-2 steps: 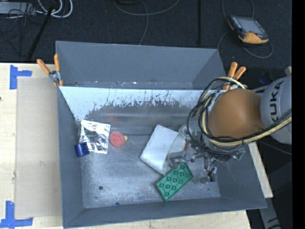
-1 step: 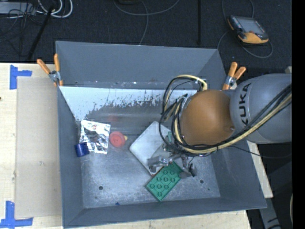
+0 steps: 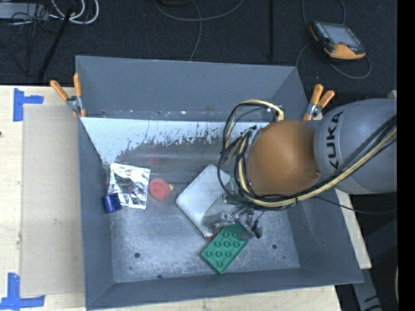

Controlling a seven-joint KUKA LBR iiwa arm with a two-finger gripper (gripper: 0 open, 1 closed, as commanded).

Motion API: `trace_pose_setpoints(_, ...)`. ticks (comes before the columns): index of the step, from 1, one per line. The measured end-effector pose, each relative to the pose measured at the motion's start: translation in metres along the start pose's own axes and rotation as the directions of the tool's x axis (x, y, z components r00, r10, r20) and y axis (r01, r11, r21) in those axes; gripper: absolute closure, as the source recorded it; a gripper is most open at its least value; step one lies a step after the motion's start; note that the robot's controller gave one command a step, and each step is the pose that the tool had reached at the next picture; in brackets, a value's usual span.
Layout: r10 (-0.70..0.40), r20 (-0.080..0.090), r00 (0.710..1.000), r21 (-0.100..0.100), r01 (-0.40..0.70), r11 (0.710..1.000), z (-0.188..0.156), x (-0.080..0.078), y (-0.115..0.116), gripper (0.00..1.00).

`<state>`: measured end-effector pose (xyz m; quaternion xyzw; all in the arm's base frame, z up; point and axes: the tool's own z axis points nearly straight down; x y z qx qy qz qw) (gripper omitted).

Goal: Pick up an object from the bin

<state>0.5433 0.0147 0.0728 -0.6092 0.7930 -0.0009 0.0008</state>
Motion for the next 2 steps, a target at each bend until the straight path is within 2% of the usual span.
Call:
trace_pose_setpoints(1, 0.006, 0.004, 1.0, 0.004, -0.006, 1.0, -0.114, -0.023, 0.006, 1.0)
trace_pose_setpoints(2, -0.094, 0.003, 0.996, 0.006, 0.094, 0.996, -0.312, -0.014, -0.005, 1.0)
